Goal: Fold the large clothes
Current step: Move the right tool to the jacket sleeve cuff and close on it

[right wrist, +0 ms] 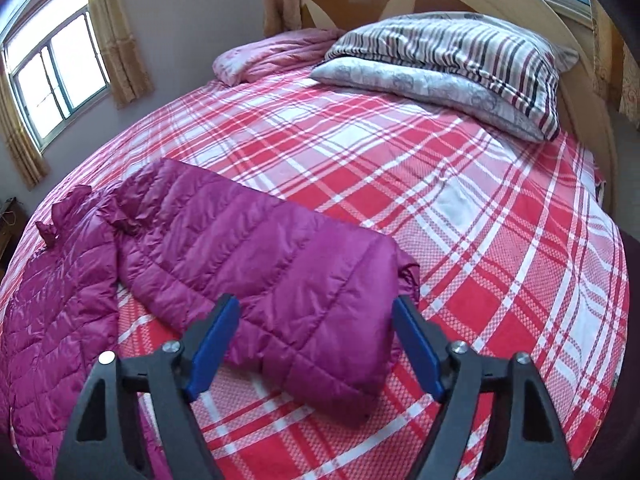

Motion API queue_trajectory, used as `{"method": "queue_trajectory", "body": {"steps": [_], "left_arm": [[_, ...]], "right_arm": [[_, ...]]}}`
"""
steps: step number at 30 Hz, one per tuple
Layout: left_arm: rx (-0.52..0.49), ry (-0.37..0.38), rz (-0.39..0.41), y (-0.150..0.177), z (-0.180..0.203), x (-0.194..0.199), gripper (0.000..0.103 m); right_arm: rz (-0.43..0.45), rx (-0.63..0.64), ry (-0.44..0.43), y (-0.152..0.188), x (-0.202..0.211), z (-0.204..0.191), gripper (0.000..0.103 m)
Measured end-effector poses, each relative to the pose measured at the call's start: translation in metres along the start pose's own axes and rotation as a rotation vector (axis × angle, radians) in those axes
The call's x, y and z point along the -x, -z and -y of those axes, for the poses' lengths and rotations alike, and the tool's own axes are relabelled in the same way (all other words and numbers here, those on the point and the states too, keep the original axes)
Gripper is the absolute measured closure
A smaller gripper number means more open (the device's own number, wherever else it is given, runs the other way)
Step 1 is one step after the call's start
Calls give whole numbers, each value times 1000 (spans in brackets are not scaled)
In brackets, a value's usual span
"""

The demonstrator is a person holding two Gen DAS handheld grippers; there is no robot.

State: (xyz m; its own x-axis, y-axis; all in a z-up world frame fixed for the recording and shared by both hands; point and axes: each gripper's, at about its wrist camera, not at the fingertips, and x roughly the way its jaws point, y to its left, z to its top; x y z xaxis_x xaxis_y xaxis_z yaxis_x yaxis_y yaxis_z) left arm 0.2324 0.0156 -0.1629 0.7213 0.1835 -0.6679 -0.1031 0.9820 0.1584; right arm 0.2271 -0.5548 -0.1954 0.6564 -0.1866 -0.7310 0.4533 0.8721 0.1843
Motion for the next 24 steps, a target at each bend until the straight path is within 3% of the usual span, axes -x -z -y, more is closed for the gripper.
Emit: {"method": "queue_trajectory", "body": {"steps": [4, 6, 8, 10, 11, 13, 18, 24], "left_arm": [[-5, 4, -70, 9, 3, -23, 1], [9, 18, -100, 16, 3, -34, 1], [48, 54, -130, 22, 1, -43, 1], [112, 104, -140, 25, -8, -46, 1], [133, 120, -139, 26, -11, -46, 1], [129, 123, -123, 30, -10, -41, 1], [105, 137, -113, 31, -14, -34, 1], [177, 23, 10, 29, -35, -2, 1]], "right_arm": [[-75, -76, -36, 7, -21, 16, 34], [-66, -107, -65, 7, -18, 22, 34], [-74, -97, -68, 8, -17, 21, 34], [-71, -89, -65, 8, -16, 21, 40], [-61, -93, -78, 8, -14, 23, 45], [-50, -106, -119, 9, -12, 27, 72], [-37, -97, -134, 8, -9, 24, 82], [24, -31, -104, -10, 7, 5, 90]]}}
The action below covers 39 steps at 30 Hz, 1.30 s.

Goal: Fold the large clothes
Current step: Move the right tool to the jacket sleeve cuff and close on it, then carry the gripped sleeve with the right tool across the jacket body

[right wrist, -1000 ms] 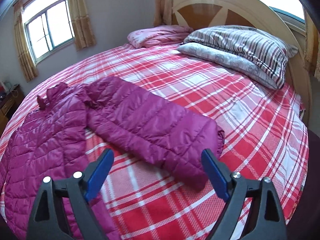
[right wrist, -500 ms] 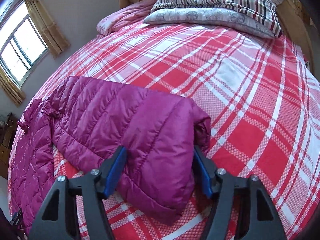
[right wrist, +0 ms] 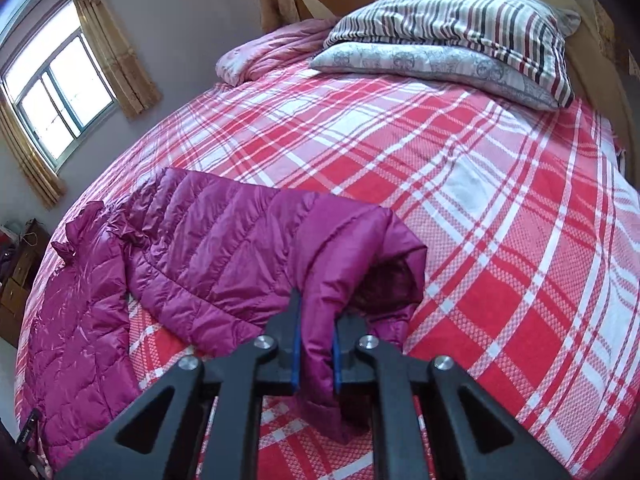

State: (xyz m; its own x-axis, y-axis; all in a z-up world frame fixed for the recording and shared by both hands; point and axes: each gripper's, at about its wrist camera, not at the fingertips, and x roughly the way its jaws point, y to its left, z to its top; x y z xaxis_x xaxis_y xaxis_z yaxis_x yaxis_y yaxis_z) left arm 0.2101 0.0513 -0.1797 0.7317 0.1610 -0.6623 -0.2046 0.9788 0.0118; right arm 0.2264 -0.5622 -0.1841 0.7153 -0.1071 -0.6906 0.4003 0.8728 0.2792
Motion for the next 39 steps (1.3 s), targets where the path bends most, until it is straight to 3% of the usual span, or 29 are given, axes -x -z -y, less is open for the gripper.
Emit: {"method": "queue_trajectory", "body": {"steps": [6, 17, 28, 39], "left_arm": [[-14, -44, 85, -12, -10, 22, 1], [23, -60, 93, -19, -37, 15, 1], [33, -57, 127, -19, -51, 18, 1], [13, -46, 131, -16, -54, 16, 1]], "right_arm": [[89, 58, -30, -23, 22, -34, 90], [255, 310, -126, -46, 72, -141, 91], [285, 542, -224, -23, 84, -238, 92], [232, 733, -275, 20, 58, -316, 92]]}}
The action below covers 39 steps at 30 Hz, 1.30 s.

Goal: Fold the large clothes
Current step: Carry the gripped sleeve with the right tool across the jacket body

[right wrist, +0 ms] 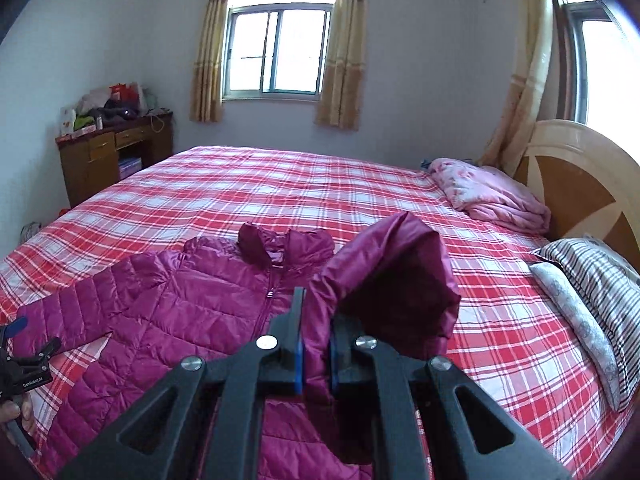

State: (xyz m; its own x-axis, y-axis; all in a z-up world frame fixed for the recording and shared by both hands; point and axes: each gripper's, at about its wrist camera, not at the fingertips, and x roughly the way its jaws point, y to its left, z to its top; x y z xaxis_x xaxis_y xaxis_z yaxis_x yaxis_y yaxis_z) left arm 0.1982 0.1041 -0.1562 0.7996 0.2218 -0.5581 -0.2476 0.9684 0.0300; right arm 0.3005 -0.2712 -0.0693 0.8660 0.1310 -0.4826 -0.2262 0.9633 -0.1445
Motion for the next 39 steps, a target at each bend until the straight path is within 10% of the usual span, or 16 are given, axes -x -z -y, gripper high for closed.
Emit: {"method": "queue_trajectory", "body": {"steps": [21, 23, 25, 27, 36, 39], "left_arm": [[-57, -20, -15, -4, 7, -9, 1], [-69, -24, -16, -5, 9, -9, 1], [-79, -30, -13, -7, 10, -9, 1], [-81, -38, -5, -11, 10, -7, 1], [-55, -56, 31, -27, 17, -5, 1], [-48, -58, 11, -29, 24, -10, 1]], "right_arm": [[-208, 30, -167, 51, -121, -110, 90], [-232, 24, -198, 55, -127, -115, 83], [-249, 20, -243, 58, -129, -117, 45], [-241, 9, -308, 60, -122, -120, 27], [-200, -61, -491, 64, -77, -99, 35], [-140, -144, -567, 58, -67, -83, 20]]}}
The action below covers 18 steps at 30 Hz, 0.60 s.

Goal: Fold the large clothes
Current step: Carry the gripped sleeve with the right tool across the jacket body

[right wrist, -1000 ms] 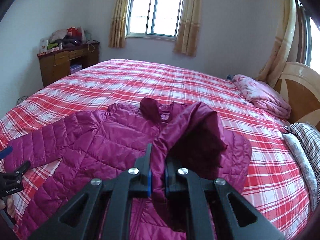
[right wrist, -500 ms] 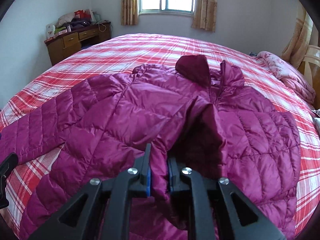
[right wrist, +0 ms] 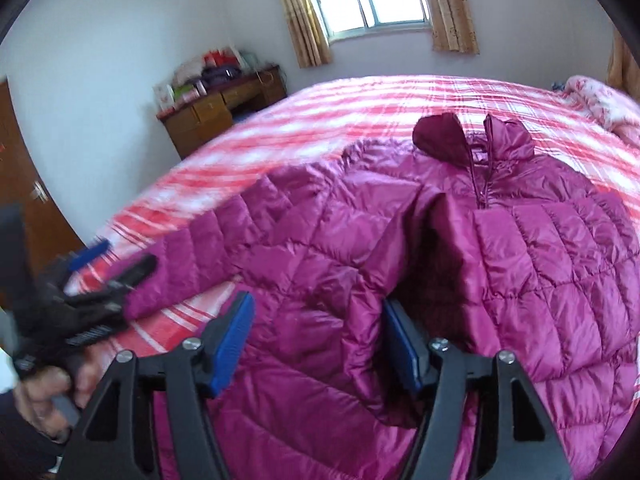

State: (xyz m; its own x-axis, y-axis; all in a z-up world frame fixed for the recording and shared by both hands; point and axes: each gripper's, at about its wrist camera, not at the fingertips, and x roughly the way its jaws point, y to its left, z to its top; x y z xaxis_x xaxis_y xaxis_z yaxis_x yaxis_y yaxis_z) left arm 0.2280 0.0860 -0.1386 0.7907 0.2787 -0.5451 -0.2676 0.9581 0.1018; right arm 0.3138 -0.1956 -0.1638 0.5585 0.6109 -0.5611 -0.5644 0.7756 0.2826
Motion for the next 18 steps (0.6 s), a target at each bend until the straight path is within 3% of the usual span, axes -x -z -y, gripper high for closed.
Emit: {"method": "queue_trajectory", "body": {"steps": [1, 2, 7, 8, 9, 10, 12, 14, 18], "left_arm": [[2, 5, -8, 0, 2, -1, 1], [2, 8, -10, -1, 4, -1, 1], [-14, -4, 5, -2, 11, 5, 1], [-12, -4, 6, -3, 12, 5, 1], [-9, 1, 8, -4, 13, 6, 1], [-7, 0, 12, -5, 14, 7, 1], [-5, 2, 13, -9, 19, 7, 1], [-14, 21, 21, -14, 28, 8, 1], [-50, 33, 54, -20, 49, 9, 1]], "right_arm": [[34, -16, -29, 0, 6, 2, 6], [70, -28, -50, -1, 13, 4, 2], [115, -30, -39, -5, 30, -2, 3], [112, -6, 24, -6, 30, -5, 5], [96, 17, 103, -8, 27, -5, 16], [69, 25, 166, -10, 21, -1, 38], [-17, -18, 302, -12, -3, 15, 67], [-94, -64, 341, -11, -28, 30, 71], [-179, 68, 374, 3, -71, 11, 71]]}}
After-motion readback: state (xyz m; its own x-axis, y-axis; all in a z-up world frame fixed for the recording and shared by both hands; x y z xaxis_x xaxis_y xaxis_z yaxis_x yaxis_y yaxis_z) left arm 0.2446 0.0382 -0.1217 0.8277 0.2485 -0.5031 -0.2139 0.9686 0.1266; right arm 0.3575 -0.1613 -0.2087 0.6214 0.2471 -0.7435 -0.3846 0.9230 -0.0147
